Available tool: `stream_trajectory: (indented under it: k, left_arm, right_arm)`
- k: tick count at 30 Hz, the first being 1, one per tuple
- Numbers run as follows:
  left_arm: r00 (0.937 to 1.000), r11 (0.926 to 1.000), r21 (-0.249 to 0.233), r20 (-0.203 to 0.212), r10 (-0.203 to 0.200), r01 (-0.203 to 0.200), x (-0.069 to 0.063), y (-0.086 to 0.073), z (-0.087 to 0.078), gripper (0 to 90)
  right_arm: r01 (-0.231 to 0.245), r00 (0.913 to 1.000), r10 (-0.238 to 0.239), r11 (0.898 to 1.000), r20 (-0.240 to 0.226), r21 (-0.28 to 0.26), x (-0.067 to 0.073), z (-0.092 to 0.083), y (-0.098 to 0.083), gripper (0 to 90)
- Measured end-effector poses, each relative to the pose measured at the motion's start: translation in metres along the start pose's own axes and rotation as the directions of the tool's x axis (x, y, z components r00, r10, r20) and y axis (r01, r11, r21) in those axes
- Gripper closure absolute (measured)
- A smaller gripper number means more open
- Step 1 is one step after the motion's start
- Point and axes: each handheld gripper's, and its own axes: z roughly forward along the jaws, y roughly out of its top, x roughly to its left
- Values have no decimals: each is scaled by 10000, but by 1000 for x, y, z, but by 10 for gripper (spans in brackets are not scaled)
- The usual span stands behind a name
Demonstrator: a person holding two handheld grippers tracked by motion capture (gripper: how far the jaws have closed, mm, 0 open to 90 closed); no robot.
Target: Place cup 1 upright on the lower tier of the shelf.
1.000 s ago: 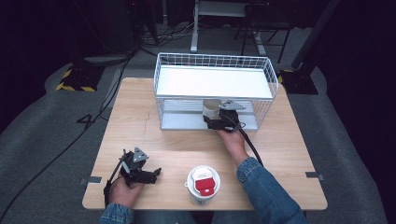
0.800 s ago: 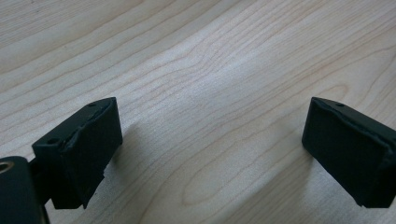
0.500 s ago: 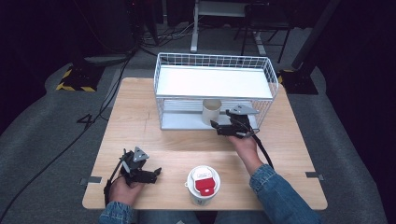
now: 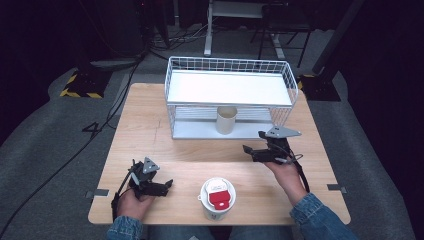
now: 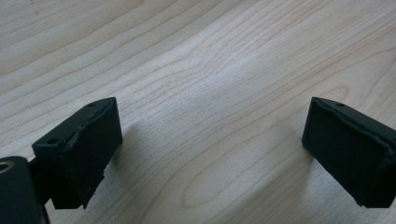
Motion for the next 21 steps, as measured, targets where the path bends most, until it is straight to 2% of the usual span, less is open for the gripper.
stream_trajectory:
  k: [4, 5, 6, 7, 8, 11, 12, 15, 18, 21]
  left_arm:
    - [10000, 10000, 8, -6, -9, 9, 0, 0, 0, 54]
    - [10000, 10000, 8, -6, -9, 9, 0, 0, 0, 54]
    - [10000, 10000, 1, -8, -21, 21, 0, 0, 0, 54]
    - [10000, 10000, 1, -8, -21, 21, 0, 0, 0, 54]
    - [10000, 10000, 1, -7, -6, 6, 0, 0, 0, 54]
    - [10000, 10000, 7, -16, -23, 23, 0, 0, 0, 55]
    - [10000, 10000, 13, -24, -59, 59, -1, 0, 0, 55]
    - [9999, 10000, 10, -91, -69, 69, -1, 0, -1, 55]
    - [9994, 9995, -15, -180, -305, 305, -3, -2, -2, 55]
    - [9994, 9997, 10, -212, -262, 262, -4, -3, -3, 55]
  right_arm:
    - [201, 9998, -201, 9997, 35, 126, 0, -22, -12, 152]
    - [201, 9998, -201, 9997, 35, 126, 0, -22, -12, 152]
    - [296, 9995, -298, 9994, 118, 150, 0, -34, -21, 152]
    - [296, 9995, -298, 9994, 118, 150, 0, -34, -21, 152]
    - [257, 9996, -260, 9993, 141, 255, 0, -43, -32, 153]
    - [184, 9996, -190, 9993, 190, 317, -1, -49, -43, 153]
    - [63, 9996, -73, 9992, 264, 390, -2, -55, -56, 153]
    - [-64, 9995, 49, 9989, 307, 460, -4, -59, -66, 153]
    - [-240, 9986, 203, 9968, 489, 766, -9, -63, -83, 154]
    - [-467, 9966, 405, 9950, 713, 883, -13, -64, -93, 155]
